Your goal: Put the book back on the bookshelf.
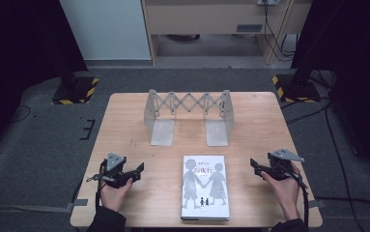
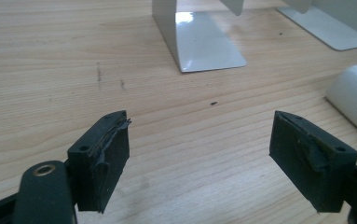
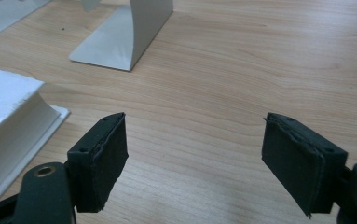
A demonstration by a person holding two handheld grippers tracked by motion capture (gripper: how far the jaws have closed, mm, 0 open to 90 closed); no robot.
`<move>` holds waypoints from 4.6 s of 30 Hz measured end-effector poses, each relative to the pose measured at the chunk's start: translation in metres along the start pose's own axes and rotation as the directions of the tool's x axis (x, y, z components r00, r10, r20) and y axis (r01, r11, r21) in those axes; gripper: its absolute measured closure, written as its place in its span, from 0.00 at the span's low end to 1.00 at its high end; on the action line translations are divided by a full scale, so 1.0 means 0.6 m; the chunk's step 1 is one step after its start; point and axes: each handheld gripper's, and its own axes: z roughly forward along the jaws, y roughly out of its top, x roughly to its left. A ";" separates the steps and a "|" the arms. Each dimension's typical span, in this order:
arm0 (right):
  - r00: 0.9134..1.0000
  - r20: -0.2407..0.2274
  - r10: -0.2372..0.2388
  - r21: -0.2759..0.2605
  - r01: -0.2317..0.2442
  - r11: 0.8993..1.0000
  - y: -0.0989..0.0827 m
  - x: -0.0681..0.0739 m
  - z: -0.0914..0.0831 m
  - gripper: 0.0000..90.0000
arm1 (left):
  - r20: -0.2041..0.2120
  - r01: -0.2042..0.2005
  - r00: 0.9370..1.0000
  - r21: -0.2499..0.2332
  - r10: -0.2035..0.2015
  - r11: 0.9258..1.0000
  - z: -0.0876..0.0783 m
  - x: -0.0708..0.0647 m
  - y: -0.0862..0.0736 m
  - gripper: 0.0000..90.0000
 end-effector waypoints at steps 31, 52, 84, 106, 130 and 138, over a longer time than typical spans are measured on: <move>0.994 -0.111 -0.014 -0.045 0.009 0.999 0.014 0.053 -0.005 0.26 | 0.147 -0.081 0.986 0.014 0.078 0.997 0.008 -0.090 0.013 0.24; 0.983 -0.181 -0.023 -0.042 0.015 0.999 0.010 0.097 -0.002 0.27 | 0.192 -0.113 0.977 0.084 0.095 0.990 0.020 -0.124 0.006 0.25; 0.957 -0.288 -0.031 0.004 0.034 0.999 -0.012 0.158 0.025 0.27 | 0.220 -0.177 0.964 0.105 0.151 0.979 0.036 -0.152 -0.007 0.18; 0.938 -0.345 0.028 0.029 -0.019 0.999 -0.026 0.176 0.044 0.25 | 0.174 -0.213 0.968 0.188 0.181 0.959 0.062 -0.135 -0.025 0.14; 0.929 -0.369 0.015 -0.033 -0.029 0.999 -0.007 0.182 0.035 0.26 | 0.153 -0.245 0.964 0.217 0.215 0.945 0.075 -0.136 -0.030 0.04; 0.921 -0.388 0.032 -0.042 -0.053 0.998 0.000 0.193 0.039 0.26 | 0.149 -0.239 0.966 0.229 0.209 0.943 0.077 -0.135 -0.030 0.00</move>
